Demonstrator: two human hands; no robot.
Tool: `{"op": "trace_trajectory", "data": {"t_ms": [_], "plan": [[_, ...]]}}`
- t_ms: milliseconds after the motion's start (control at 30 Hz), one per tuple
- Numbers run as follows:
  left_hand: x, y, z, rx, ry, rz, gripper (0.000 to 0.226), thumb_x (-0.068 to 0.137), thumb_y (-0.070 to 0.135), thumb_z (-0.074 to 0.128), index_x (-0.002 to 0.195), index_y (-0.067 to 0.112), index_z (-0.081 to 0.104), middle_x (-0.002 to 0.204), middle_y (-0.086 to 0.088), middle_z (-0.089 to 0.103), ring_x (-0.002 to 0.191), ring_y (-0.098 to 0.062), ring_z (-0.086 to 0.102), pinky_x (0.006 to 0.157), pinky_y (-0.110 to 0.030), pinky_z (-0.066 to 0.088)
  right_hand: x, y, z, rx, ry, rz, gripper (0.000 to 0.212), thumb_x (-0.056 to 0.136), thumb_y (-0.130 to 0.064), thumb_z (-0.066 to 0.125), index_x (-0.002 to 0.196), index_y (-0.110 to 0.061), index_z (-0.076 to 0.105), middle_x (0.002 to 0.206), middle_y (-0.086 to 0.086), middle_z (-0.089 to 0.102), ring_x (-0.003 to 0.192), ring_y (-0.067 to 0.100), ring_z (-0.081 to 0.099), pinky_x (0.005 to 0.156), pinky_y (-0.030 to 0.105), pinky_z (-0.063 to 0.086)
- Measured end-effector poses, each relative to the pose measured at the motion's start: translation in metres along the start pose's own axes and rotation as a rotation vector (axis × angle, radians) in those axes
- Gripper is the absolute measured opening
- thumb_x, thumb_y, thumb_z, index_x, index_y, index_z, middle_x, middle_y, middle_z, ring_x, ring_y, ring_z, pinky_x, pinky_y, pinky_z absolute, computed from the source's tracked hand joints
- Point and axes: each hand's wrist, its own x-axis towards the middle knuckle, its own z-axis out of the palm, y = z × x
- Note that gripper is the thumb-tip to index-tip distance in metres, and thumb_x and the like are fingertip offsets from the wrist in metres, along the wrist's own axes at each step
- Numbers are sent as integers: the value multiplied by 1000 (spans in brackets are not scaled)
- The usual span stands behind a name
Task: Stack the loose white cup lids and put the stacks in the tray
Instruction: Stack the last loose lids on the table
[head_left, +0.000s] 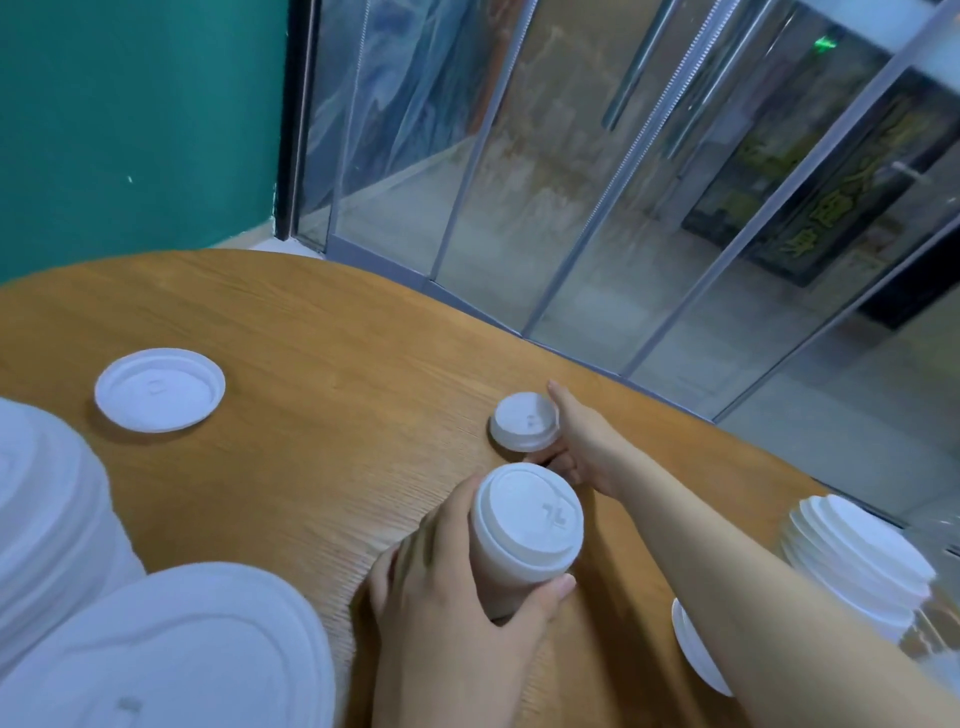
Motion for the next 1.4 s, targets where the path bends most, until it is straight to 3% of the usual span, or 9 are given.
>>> {"op": "trace_trajectory", "data": {"t_ms": [100, 300, 467, 700, 867, 1000, 1133, 1300, 1400], "plan": [[0, -2, 1, 4, -9, -4, 92, 51, 79, 66, 135, 47, 47, 126, 30, 62, 118, 5, 53, 101, -21, 21, 8, -1, 0, -173, 46, -74, 56, 106, -59, 30, 134, -13, 44, 49, 5, 64, 45, 19, 55, 45, 25, 45], [1, -2, 0, 6, -13, -9, 93, 51, 81, 65, 136, 45, 49, 124, 29, 63, 116, 3, 57, 99, -21, 23, 10, 5, -1, -438, 101, -311, 46, 100, -59, 50, 115, -17, 60, 76, 6, 71, 56, 20, 70, 58, 39, 63], [0, -2, 1, 19, -9, -4, 94, 50, 79, 64, 136, 43, 51, 125, 28, 64, 114, -2, 62, 98, -22, 24, 12, 10, -4, -655, 174, -417, 58, 84, -74, 61, 116, -26, 57, 84, -3, 69, 68, 18, 71, 70, 46, 63], [1, -1, 1, 31, -5, -11, 93, 50, 80, 64, 135, 43, 53, 124, 28, 65, 113, -4, 66, 96, -21, 24, 18, 13, -2, -760, 147, -569, 82, 66, -84, 69, 126, -29, 59, 106, -13, 55, 92, 7, 54, 80, 33, 51], [1, -2, 1, 33, -2, -15, 94, 50, 81, 64, 136, 43, 52, 123, 29, 64, 114, -2, 64, 102, -14, 19, 16, 11, 2, -709, 154, -600, 71, 74, -67, 78, 127, -23, 60, 107, -13, 50, 91, 7, 52, 71, 22, 41], [1, 0, 0, 41, -4, -14, 95, 51, 81, 63, 136, 41, 53, 123, 27, 65, 113, -4, 65, 98, -21, 23, -7, -3, -8, -572, 190, -655, 59, 77, -61, 80, 122, -27, 61, 114, -12, 59, 101, 8, 58, 75, 24, 48], [1, 1, 0, 36, -4, -28, 94, 52, 81, 63, 135, 39, 52, 123, 23, 68, 112, -9, 68, 98, -21, 22, -55, -13, -25, -461, 82, -714, 54, 76, -61, 81, 119, -34, 62, 113, -20, 65, 105, 2, 62, 82, 24, 51], [1, 2, -1, 25, -24, -50, 91, 55, 78, 63, 137, 42, 47, 125, 25, 64, 119, -3, 58, 106, -10, 12, -117, -10, -45, -603, -20, -808, 67, 69, -74, 73, 126, -42, 60, 120, -27, 63, 119, 1, 58, 91, 25, 52], [0, 4, -5, 0, -42, -61, 90, 54, 76, 63, 137, 46, 47, 127, 29, 62, 122, 2, 52, 106, -12, 12, -141, -7, -49, -796, -59, -854, 70, 70, -78, 69, 130, -43, 57, 122, -29, 59, 122, 2, 54, 94, 25, 49]]}}
